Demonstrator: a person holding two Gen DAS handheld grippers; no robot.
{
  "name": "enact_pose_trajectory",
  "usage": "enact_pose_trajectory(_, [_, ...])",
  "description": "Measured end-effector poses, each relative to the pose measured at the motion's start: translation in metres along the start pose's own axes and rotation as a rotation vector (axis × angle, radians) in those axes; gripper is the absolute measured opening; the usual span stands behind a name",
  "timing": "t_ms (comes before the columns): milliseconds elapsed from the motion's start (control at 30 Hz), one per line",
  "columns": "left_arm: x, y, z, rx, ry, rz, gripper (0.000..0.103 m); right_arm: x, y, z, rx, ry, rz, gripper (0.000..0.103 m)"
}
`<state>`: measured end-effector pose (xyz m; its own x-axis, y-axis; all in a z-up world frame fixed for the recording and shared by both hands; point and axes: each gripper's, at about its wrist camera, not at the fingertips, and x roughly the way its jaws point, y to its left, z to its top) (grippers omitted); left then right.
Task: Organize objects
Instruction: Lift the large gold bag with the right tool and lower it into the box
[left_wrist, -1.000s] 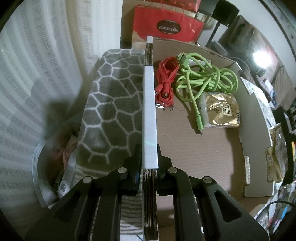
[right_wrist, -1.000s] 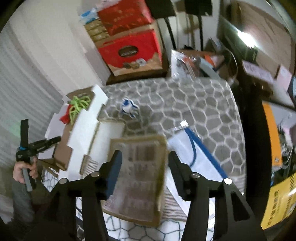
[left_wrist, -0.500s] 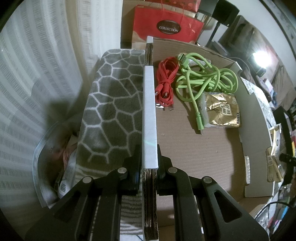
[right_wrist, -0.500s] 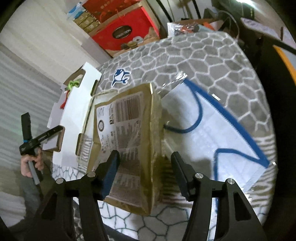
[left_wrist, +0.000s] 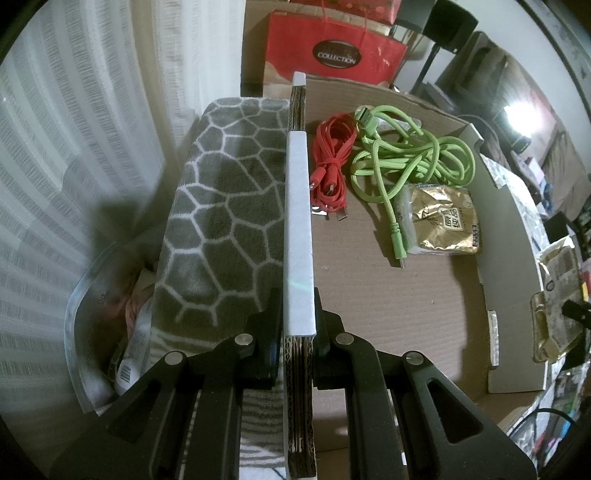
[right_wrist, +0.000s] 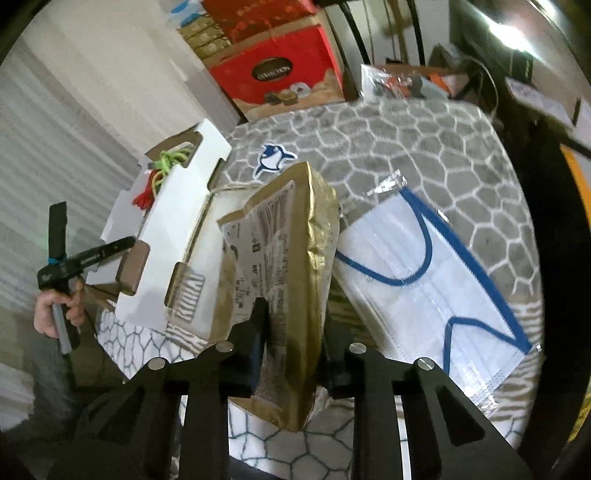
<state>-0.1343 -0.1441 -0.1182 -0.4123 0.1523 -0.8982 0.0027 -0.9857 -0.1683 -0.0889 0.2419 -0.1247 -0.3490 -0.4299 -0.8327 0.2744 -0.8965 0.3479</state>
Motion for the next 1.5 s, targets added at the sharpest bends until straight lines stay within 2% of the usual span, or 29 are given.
enact_pose_trajectory(167, [0.000, 0.001, 0.001, -0.003, 0.000, -0.004, 0.011, -0.013, 0.011, 0.012, -0.031, -0.037, -0.015, 0.022])
enact_pose_trajectory(367, [-0.001, 0.004, -0.001, -0.012, 0.005, -0.021, 0.012, -0.041, 0.026, 0.041, -0.076, -0.095, 0.009, 0.022])
enact_pose_trajectory(500, [-0.002, 0.005, -0.003, -0.022, 0.010, -0.034, 0.012, -0.051, 0.056, 0.065, -0.141, -0.119, 0.062, 0.022])
enact_pose_trajectory(667, [-0.003, 0.006, -0.004, -0.037, 0.013, -0.041, 0.013, -0.036, 0.103, 0.084, -0.223, -0.099, 0.129, 0.022])
enact_pose_trajectory(800, [-0.004, 0.006, -0.004, -0.044, 0.019, -0.047, 0.013, -0.009, 0.141, 0.090, -0.285, -0.054, 0.157, 0.022])
enact_pose_trajectory(933, [-0.008, 0.008, -0.006, -0.053, 0.017, -0.057, 0.013, 0.024, 0.167, 0.093, -0.329, 0.007, 0.140, 0.022])
enact_pose_trajectory(1167, [-0.037, 0.012, -0.006, -0.082, -0.046, -0.091, 0.014, 0.060, 0.192, 0.092, -0.429, 0.091, 0.115, 0.022])
enact_pose_trajectory(1300, [-0.052, 0.015, -0.003, -0.086, -0.077, -0.108, 0.014, 0.077, 0.201, 0.092, -0.484, 0.158, 0.130, 0.022])
enact_pose_trajectory(1500, [-0.045, 0.017, -0.001, -0.069, -0.031, -0.118, 0.014, 0.101, 0.212, 0.087, -0.581, 0.254, 0.155, 0.022])
